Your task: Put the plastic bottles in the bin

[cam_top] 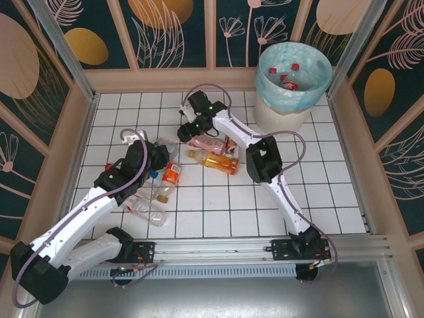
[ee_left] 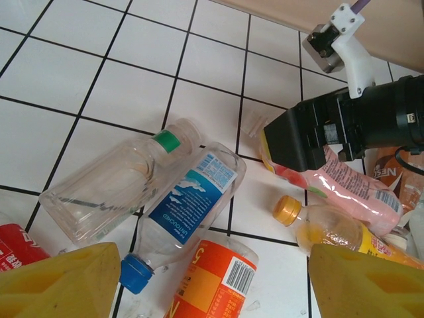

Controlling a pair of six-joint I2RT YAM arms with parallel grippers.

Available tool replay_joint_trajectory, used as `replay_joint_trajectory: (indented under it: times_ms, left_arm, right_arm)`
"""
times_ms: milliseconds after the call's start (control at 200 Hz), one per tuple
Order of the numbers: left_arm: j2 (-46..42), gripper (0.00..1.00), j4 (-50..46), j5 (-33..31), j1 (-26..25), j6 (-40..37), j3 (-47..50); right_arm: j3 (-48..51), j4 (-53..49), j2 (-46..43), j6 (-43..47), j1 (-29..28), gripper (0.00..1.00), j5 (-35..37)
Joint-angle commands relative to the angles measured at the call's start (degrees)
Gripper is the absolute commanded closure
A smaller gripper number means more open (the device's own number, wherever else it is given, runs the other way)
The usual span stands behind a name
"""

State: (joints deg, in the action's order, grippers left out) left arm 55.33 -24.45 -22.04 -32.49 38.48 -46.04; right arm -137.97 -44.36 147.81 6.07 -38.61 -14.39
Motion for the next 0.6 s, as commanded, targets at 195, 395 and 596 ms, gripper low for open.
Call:
replay_joint_trajectory:
  times_ms: [195,395,596]
  left_arm:
    - [0.39,0.24,1.68,0.78,0.84,-1.39,0.06]
    - [0.83,0.24,2.1,1.06,0.95,-1.6,-0.41]
    - [2.03,0.24,3.24,0.75,1.08,-3.24,-2.15]
  right_arm:
    - [-1.43,-2.57,1.25,4.23,-0.02,0.2,0.86]
    - [-3.18,-3.6,1.17,5.27,0.03,0.29,2.15]
    - [-3.75,-1.8,-2.64,4.49,0.52,0.44,3.2]
